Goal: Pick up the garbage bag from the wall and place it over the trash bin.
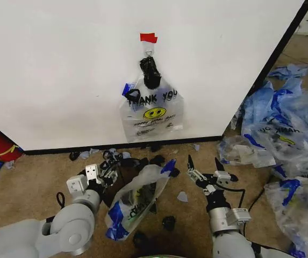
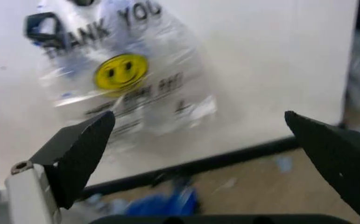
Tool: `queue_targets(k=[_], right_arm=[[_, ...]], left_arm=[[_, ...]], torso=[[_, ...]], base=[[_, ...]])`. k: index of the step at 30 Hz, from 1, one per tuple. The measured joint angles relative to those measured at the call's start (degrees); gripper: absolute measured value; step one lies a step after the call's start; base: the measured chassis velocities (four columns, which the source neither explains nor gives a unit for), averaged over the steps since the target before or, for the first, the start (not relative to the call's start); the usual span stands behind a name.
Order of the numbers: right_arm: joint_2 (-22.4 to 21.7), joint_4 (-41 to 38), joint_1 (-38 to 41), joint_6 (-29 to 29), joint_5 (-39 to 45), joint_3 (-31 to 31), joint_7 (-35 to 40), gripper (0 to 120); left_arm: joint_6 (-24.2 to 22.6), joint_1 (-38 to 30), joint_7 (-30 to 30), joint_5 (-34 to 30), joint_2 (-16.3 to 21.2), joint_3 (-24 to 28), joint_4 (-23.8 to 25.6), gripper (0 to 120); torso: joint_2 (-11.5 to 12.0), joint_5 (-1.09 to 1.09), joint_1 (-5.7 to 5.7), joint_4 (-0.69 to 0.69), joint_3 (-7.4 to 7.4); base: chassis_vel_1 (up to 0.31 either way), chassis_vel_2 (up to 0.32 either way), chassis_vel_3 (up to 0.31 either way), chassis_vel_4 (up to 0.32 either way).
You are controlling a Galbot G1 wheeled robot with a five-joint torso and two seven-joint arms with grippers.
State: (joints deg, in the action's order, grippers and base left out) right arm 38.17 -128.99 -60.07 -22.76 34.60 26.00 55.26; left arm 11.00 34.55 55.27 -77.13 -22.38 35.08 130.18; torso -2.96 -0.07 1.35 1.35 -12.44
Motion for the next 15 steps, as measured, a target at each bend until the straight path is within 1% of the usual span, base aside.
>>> queue_targets(k=[1, 2, 3, 5, 8, 11, 15], right_arm=[[-0.1, -1.0, 0.0, 0.0, 1.3, 1.1, 0.0, 100], [-0.1, -1.0, 0.0, 0.0, 1.3, 1.1, 0.0, 100], [-0.1, -1.8, -0.1, 0.1, 2.1, 1.9, -0.1, 100], [-0.4, -3.3, -0.6, 0.8, 3.9, 3.2, -0.1, 100], [-1.4, -5.8, -1.2, 2.8, 7.4, 4.4, 0.1, 100], [-1.7, -6.6, -1.1, 4.0, 9.1, 5.6, 0.4, 100], [-0.5, -6.7, 1.3, 6.1, 13.6, 9.4, 2.0, 100]], left_arm=[[0.0, -0.2, -0.3, 0.3, 0.2, 0.0, 0.1, 88], [0.0, -0.2, -0.3, 0.3, 0.2, 0.0, 0.1, 88], [0.0, -0.5, -0.5, 0.5, 0.2, 0.0, 0.2, 93], [0.1, -1.1, -0.6, 0.6, 0.2, 0.0, 0.1, 97], [0.1, -1.8, -0.9, 0.7, 0.3, 0.1, -0.5, 98], [0.1, -2.2, -1.1, 0.8, 0.1, 0.2, -1.0, 98], [0.1, -2.7, -1.2, 1.0, -1.0, 0.5, -1.9, 97]], torso=[[0.0, 0.00, 0.00, 0.00, 0.00], [0.0, 0.00, 0.00, 0.00, 0.00], [0.0, 0.00, 0.00, -0.01, 0.00], [0.0, 0.00, 0.00, 0.00, 0.00], [0.0, 0.00, 0.00, 0.00, 0.00], [0.0, -0.01, 0.00, 0.00, 0.00], [0.0, 0.01, 0.00, 0.00, 0.00]], base=[[0.000, 0.000, 0.000, 0.000], [0.000, 0.000, 0.000, 0.000], [0.000, 0.000, 0.000, 0.000], [0.000, 0.000, 0.000, 0.000], [0.000, 0.000, 0.000, 0.000], [0.000, 0.000, 0.000, 0.000], [0.000, 0.000, 0.000, 0.000]])
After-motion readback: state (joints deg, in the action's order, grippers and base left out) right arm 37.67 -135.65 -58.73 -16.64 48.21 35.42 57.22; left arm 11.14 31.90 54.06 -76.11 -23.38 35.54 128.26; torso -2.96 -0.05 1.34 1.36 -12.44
